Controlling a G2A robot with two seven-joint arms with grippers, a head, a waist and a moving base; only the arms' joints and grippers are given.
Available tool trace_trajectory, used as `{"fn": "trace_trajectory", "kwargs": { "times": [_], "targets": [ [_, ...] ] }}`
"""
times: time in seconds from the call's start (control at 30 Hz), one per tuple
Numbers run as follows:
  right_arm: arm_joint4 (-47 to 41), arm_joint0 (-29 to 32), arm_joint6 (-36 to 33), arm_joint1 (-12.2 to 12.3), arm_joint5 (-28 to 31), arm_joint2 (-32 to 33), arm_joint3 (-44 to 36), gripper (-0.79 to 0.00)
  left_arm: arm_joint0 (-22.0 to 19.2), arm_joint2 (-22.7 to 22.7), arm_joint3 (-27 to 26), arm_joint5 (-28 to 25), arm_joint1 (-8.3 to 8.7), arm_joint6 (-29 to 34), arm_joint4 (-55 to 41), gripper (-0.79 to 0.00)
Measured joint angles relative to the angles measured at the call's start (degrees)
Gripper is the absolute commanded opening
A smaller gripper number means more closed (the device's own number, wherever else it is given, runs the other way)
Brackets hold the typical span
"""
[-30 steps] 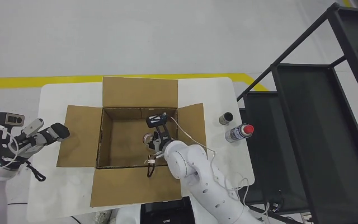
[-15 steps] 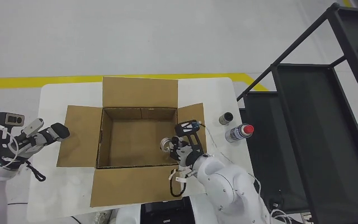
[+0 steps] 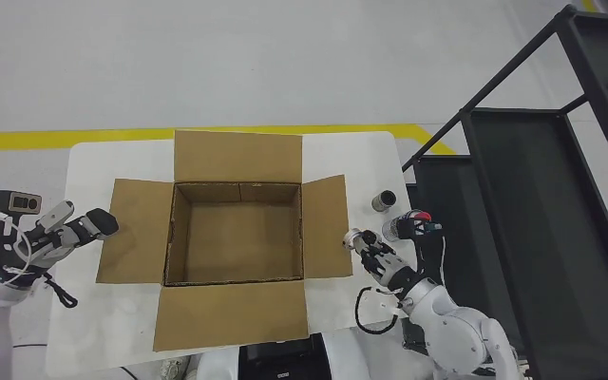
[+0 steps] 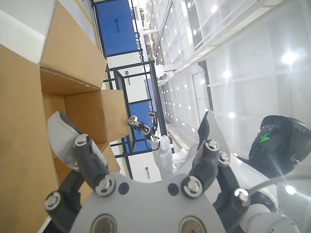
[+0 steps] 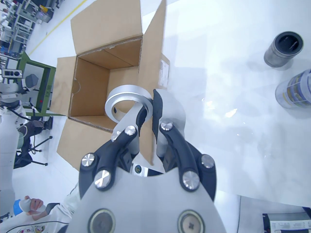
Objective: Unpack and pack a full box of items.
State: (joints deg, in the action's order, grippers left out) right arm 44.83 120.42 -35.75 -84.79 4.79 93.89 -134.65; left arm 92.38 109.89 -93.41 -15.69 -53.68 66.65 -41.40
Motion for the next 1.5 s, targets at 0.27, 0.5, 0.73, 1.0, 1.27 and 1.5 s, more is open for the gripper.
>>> {"fn": "trace_trajectory", "kwargs": {
  "times": [0.27,0.5,0.73,1.0,1.27,1.5],
  "targets": [
    [-8.31,5.41,0.97,0.49,-1.98,7.78,1.74,-0.785,0.0,0.0,0.0,0.0,0.0,0.0,0.0,0.0],
    [-5.25,-0.49,-6.28,1.15,-11.54,6.29,8.06,-0.785,0.0,0.0,0.0,0.0,0.0,0.0,0.0,0.0],
    [0.59,-7.25,-12.83,1.7,-21.71,2.9,13.95,-0.785,0.0,0.0,0.0,0.0,0.0,0.0,0.0,0.0],
    [4.72,-11.89,-19.57,2.3,-30.39,0.85,18.76,-0.785,0.0,0.0,0.0,0.0,0.0,0.0,0.0,0.0],
    [15.78,-18.23,-25.97,2.7,-34.11,-8.55,24.65,-0.785,0.0,0.0,0.0,0.0,0.0,0.0,0.0,0.0],
    [21.52,-23.57,-27.19,2.37,-39.11,-15.17,31.38,-0.785,0.0,0.0,0.0,0.0,0.0,0.0,0.0,0.0]
  ]
}}
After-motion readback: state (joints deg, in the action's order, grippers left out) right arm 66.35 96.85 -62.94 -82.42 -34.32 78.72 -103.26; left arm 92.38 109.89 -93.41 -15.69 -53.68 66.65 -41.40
